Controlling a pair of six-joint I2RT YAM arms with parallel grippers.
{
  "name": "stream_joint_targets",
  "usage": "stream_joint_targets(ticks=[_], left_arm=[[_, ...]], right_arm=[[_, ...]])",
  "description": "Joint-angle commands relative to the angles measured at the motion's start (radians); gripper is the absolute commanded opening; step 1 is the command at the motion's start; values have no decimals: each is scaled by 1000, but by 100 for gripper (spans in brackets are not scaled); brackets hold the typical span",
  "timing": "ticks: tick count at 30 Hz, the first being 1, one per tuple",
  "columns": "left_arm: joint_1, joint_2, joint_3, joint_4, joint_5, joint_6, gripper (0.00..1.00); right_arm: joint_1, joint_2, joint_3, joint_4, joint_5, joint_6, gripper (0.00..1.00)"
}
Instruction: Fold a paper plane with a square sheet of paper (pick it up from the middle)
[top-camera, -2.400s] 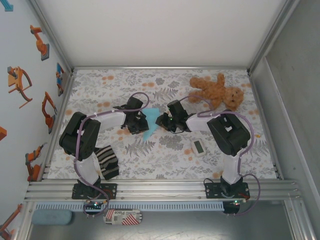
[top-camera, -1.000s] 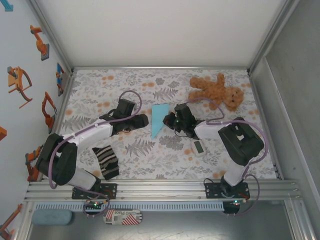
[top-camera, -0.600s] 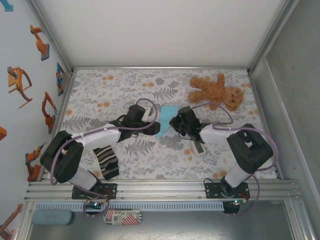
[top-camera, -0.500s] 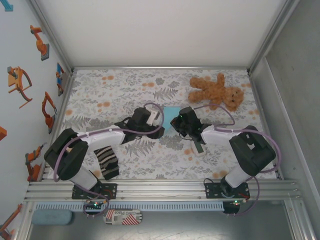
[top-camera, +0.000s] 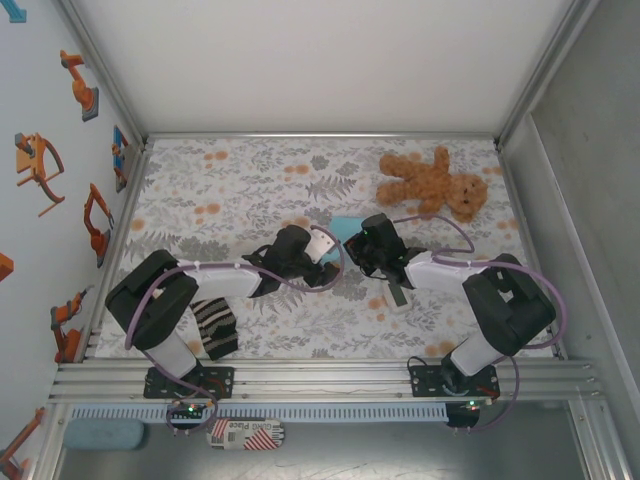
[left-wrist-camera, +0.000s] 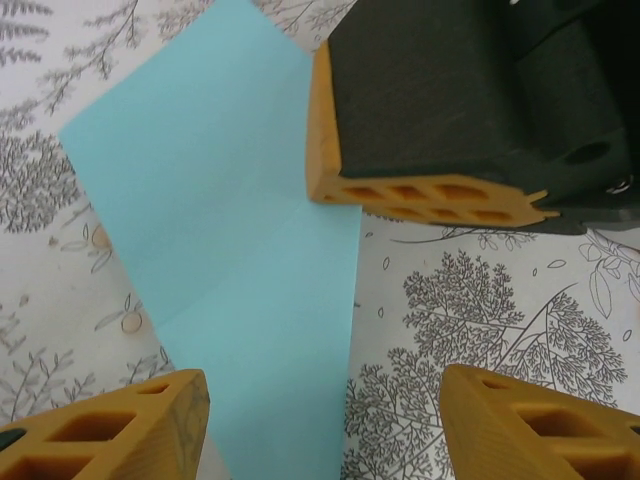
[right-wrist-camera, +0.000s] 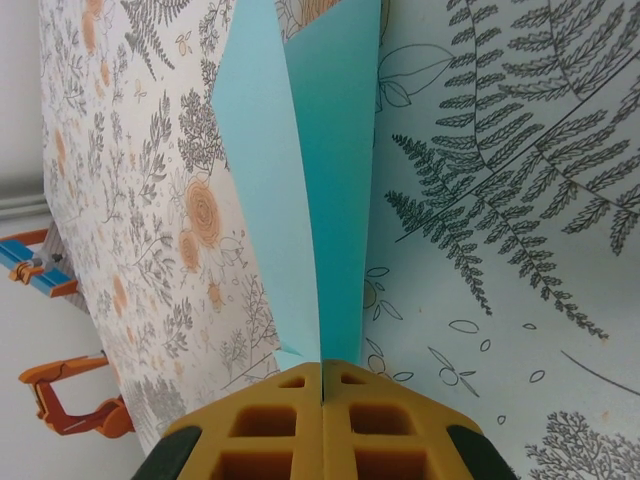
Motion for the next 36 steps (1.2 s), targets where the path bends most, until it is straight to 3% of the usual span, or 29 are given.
stream_joint_targets(ticks=[1,13,36], left_arm=[[-5,25,-28,96,67,91,62],[6,108,-44,231,30,138,55],[23,139,-69,251,8,137,30]], right_arm=[[-6,-18,0,-45,3,31,0],[-15,-35,2,-70,-13,49,0],[-20,-4,29,-79,-72,52,2]])
